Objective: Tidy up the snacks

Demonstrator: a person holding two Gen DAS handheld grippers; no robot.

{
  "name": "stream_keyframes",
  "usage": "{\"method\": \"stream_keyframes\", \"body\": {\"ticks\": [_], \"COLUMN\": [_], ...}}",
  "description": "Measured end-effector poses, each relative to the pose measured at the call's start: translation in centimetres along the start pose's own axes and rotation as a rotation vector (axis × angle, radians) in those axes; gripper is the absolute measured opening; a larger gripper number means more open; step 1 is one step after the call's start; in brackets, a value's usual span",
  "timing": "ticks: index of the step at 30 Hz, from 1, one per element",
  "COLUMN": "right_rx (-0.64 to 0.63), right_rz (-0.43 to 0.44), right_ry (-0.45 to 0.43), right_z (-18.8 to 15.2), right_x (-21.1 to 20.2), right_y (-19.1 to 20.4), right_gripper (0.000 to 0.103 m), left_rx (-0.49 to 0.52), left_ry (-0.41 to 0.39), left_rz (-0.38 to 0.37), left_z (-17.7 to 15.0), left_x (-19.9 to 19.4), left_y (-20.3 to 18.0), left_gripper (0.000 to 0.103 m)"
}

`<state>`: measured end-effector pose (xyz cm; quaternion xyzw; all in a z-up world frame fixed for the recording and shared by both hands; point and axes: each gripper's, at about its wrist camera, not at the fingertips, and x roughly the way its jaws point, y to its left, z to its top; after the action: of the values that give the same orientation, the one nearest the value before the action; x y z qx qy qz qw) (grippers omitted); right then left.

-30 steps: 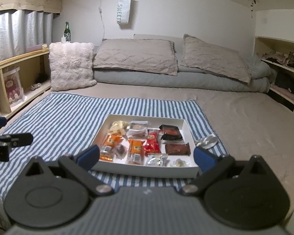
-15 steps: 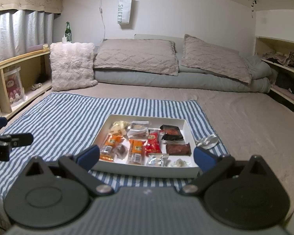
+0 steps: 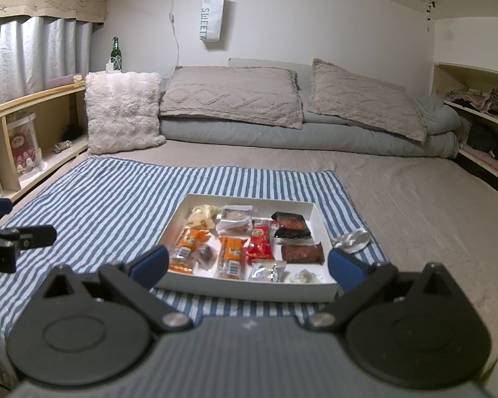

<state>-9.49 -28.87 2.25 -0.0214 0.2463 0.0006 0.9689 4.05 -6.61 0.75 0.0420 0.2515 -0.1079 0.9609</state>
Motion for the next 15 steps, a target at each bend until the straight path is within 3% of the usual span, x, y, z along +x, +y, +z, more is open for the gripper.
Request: {"method": "stream_keyframes", "body": {"ticks": [15], "right_rx": [0.0], "right_rz": [-0.001], "right_ry": [0.0], "right_z": [-0.01], "right_x": [-0.03], "right_y": [0.09], "right_gripper": [0.103], "left_rx": [-0.002], "left_ry": [0.003], "left_rz": [0.001], "left_z": [-0.32], "left_x": [0.03], "left_y": [0.02], "left_gripper": [0.103]}}
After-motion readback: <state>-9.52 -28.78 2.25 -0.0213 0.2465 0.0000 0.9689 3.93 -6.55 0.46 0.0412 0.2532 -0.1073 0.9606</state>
